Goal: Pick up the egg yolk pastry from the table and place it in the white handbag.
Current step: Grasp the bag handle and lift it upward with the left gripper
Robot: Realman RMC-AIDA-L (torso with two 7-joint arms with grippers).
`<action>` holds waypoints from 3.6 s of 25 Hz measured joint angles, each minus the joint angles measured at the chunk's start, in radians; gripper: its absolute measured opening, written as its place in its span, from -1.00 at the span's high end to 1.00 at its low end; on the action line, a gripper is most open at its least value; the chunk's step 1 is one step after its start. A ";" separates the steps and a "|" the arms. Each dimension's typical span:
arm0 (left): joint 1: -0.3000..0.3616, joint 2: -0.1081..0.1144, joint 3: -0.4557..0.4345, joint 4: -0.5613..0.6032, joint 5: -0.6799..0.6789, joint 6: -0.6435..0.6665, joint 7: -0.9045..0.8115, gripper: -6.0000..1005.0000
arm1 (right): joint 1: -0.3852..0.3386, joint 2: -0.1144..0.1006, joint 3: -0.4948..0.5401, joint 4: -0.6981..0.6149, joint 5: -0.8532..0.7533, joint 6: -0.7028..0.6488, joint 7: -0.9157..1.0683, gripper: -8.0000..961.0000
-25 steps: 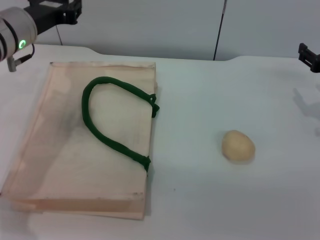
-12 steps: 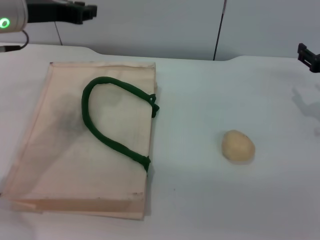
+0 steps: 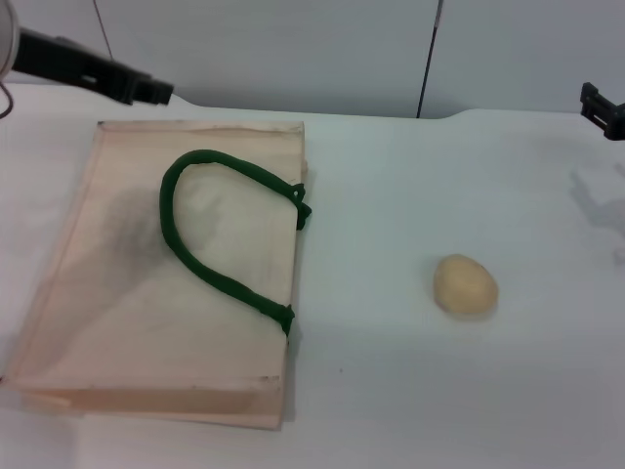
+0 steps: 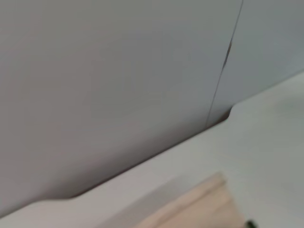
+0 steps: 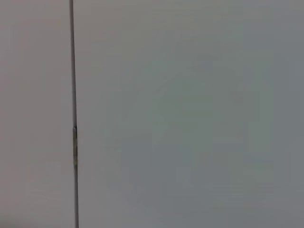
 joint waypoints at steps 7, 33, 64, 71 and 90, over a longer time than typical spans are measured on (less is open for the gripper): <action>-0.037 0.014 0.010 -0.016 0.157 -0.008 0.013 0.39 | 0.002 -0.002 -0.003 0.001 0.000 0.000 0.000 -0.46; -0.132 -0.023 0.027 -0.339 0.300 0.176 0.111 0.33 | -0.003 -0.002 -0.007 0.010 0.000 0.043 0.023 -0.46; -0.158 -0.025 0.076 -0.491 0.304 0.354 0.120 0.29 | 0.001 -0.002 -0.006 0.012 0.000 0.055 0.025 -0.46; -0.170 -0.025 0.077 -0.544 0.299 0.403 0.126 0.29 | 0.002 -0.002 -0.008 0.012 0.000 0.066 0.025 -0.46; -0.186 -0.025 0.077 -0.591 0.290 0.465 0.129 0.32 | 0.005 0.000 -0.008 0.012 0.000 0.080 0.027 -0.46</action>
